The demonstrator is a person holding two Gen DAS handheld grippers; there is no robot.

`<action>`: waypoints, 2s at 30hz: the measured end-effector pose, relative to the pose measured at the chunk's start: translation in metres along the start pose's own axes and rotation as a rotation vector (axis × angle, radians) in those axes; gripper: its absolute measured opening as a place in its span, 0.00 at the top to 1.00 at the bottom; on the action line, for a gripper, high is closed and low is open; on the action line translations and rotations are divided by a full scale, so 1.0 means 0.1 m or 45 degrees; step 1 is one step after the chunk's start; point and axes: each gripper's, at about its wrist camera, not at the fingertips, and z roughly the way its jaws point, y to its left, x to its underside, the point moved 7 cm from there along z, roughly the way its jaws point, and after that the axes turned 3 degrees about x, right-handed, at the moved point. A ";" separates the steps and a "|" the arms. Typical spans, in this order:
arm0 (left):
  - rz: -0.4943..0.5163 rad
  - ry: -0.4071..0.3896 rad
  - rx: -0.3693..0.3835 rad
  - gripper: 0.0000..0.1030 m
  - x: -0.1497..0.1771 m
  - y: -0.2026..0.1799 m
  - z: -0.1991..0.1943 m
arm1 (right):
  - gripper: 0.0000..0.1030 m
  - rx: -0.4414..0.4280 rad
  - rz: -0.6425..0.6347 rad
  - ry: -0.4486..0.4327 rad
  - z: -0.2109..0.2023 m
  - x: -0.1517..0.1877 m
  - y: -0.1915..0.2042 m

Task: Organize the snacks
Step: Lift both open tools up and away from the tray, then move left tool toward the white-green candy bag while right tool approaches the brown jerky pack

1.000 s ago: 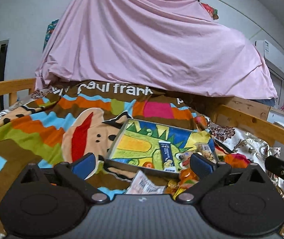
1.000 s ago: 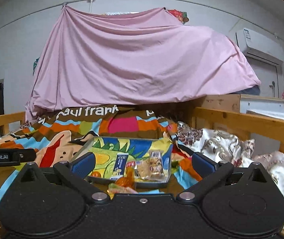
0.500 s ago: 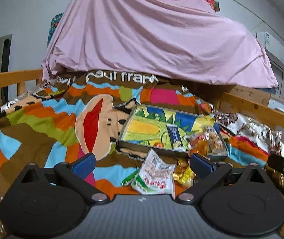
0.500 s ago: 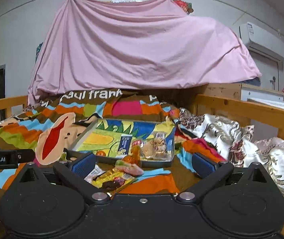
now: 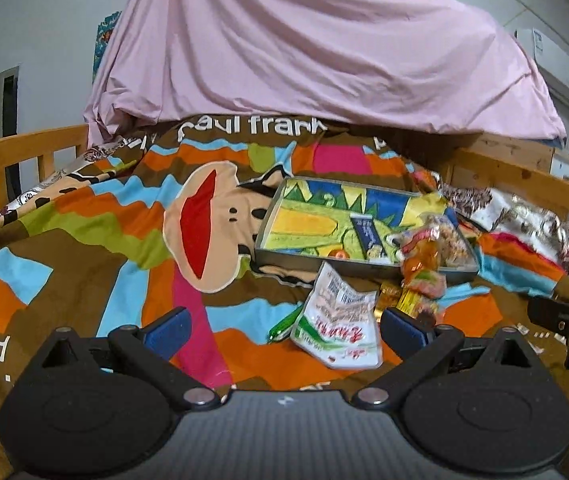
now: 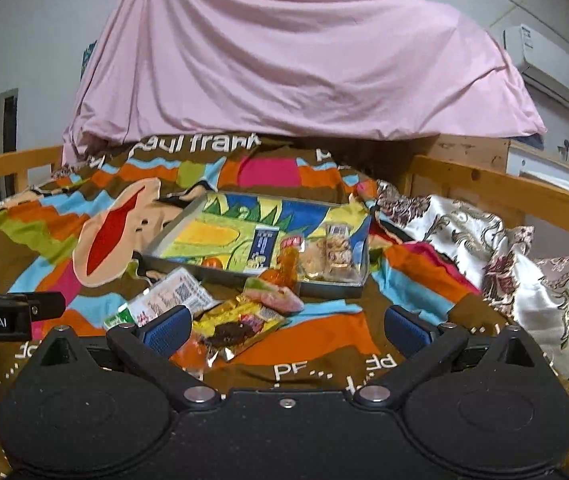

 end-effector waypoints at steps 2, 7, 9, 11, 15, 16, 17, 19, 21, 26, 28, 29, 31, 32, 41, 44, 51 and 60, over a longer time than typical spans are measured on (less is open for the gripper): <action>0.017 0.026 -0.010 0.00 0.05 0.00 0.03 | 0.01 -0.010 -0.008 0.031 0.04 0.04 0.03; 0.045 0.080 -0.016 0.00 0.13 0.01 0.10 | 0.01 -0.029 -0.026 0.091 0.12 0.11 0.09; 0.046 0.096 -0.019 0.00 0.15 0.02 0.11 | 0.01 -0.031 -0.033 0.109 0.15 0.13 0.11; 0.042 0.106 -0.024 0.00 0.17 0.04 0.12 | 0.01 -0.040 -0.038 0.124 0.17 0.15 0.13; 0.034 0.129 -0.041 0.00 0.19 0.07 0.13 | 0.01 -0.060 -0.049 0.130 0.18 0.16 0.16; 0.033 0.134 -0.044 0.00 0.19 0.07 0.14 | 0.01 -0.064 -0.054 0.129 0.18 0.16 0.17; 0.032 0.139 -0.048 0.00 0.19 0.08 0.14 | 0.01 -0.067 -0.057 0.129 0.18 0.17 0.17; 0.031 0.147 -0.052 0.00 0.20 0.08 0.15 | 0.01 -0.073 -0.061 0.131 0.19 0.17 0.18; 0.033 0.152 -0.053 0.00 0.21 0.08 0.15 | 0.01 -0.077 -0.065 0.133 0.19 0.18 0.19; 0.034 0.161 -0.060 0.00 0.21 0.08 0.17 | 0.01 -0.099 -0.070 0.143 0.22 0.19 0.22; 0.032 0.165 -0.056 0.00 0.20 0.07 0.19 | 0.01 -0.105 -0.075 0.145 0.24 0.20 0.24; 0.032 0.166 -0.055 0.00 0.20 0.07 0.20 | 0.01 -0.108 -0.077 0.145 0.24 0.20 0.25; 0.035 0.168 -0.051 0.00 0.20 0.06 0.21 | 0.01 -0.114 -0.082 0.146 0.25 0.20 0.26; 0.036 0.170 -0.052 0.00 0.20 0.06 0.22 | 0.01 -0.117 -0.083 0.148 0.26 0.20 0.27; 0.019 0.174 -0.034 0.00 0.18 0.04 0.32 | 0.01 -0.123 -0.080 0.150 0.29 0.20 0.28; 0.017 0.176 -0.031 0.00 0.17 0.03 0.35 | 0.01 -0.127 -0.079 0.154 0.32 0.19 0.29; 0.028 0.179 -0.031 0.00 0.12 0.04 0.45 | 0.01 -0.124 -0.075 0.146 0.37 0.17 0.30; 0.039 0.183 -0.018 0.00 0.06 0.03 0.62 | 0.01 -0.107 -0.040 0.129 0.44 0.14 0.23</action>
